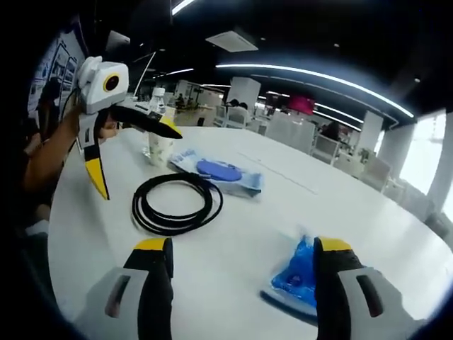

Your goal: Arrange the tabletop items into an orderly group along one side of the table until the central work area is clear of visible clutter.

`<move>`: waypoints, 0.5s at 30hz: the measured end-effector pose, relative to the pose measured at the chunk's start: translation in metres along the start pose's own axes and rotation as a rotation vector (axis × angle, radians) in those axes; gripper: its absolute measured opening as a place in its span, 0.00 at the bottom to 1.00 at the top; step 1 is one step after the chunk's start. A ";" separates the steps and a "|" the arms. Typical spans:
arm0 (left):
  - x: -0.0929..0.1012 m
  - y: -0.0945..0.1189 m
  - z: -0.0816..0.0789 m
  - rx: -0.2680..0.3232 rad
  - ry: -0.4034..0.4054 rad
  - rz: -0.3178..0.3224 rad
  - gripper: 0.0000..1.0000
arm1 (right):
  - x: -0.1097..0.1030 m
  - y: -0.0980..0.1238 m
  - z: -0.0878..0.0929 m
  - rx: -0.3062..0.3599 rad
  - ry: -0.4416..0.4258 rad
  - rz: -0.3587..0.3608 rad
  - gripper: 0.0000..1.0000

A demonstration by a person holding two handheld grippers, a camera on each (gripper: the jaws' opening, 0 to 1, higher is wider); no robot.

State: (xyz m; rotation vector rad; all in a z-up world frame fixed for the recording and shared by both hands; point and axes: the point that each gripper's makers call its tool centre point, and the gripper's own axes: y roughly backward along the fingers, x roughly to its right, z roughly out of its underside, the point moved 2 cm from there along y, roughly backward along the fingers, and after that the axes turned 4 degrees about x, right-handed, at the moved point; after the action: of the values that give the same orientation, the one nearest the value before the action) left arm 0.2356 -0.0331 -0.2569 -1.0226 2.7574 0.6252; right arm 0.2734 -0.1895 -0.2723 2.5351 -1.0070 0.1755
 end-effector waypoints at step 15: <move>-0.002 0.000 0.025 -0.032 0.049 0.009 0.93 | -0.016 -0.018 -0.004 -0.019 0.004 -0.043 0.73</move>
State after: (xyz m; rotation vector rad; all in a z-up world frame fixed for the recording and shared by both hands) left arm 0.2369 -0.0212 -0.2790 -1.0469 2.8038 0.6567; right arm 0.2740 -0.1660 -0.2786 2.5360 -0.9479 0.1582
